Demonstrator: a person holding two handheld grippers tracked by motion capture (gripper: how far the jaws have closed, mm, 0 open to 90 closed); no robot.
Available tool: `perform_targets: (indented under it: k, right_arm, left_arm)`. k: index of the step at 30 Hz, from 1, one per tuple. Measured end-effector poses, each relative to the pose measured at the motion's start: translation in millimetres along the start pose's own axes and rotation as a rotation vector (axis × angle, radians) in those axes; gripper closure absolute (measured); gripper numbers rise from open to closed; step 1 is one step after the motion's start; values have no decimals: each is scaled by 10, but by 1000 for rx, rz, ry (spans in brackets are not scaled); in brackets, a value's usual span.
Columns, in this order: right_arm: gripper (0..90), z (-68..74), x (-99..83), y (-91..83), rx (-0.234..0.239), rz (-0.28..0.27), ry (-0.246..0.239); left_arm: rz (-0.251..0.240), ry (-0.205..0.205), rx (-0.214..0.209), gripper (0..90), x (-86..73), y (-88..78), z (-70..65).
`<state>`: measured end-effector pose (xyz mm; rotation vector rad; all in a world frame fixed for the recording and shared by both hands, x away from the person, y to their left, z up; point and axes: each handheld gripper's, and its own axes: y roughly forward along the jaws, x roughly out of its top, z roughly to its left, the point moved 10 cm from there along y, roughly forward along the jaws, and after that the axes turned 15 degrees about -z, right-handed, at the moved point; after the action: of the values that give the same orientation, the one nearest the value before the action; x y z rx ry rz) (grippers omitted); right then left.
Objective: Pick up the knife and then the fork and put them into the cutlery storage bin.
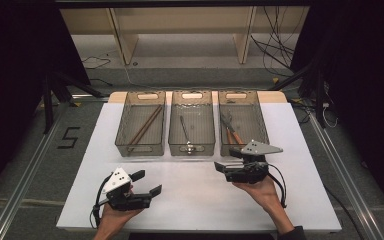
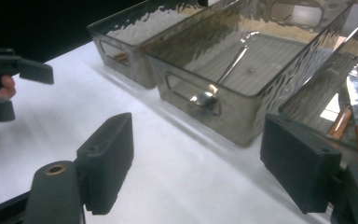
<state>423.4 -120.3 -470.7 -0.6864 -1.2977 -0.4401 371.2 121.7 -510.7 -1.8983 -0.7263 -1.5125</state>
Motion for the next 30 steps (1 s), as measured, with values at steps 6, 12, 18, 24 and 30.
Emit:
perform_targets:
  k: [6, 12, 18, 24, 30]
  right_arm:
    - [263, 65, -67, -31, 14, -11, -8]
    - [259, 113, -116, -101, 19, -25, -28]
    - [257, 139, -169, -216, 17, -37, -30]
    - [254, 125, -238, -353, 4, -65, -31]
    - [242, 100, -292, -468, 1, -89, -20]
  left_arm:
    - [0, -2, 1, 163, -2, -12, -8]
    - [-1, 3, -2, 163, -1, -32, -4]
    - [1, 3, -7, 163, -7, -30, -20]
    - [6, 5, -11, 163, -11, -27, -28]
    - [10, 2, -18, 163, -19, -21, -45]
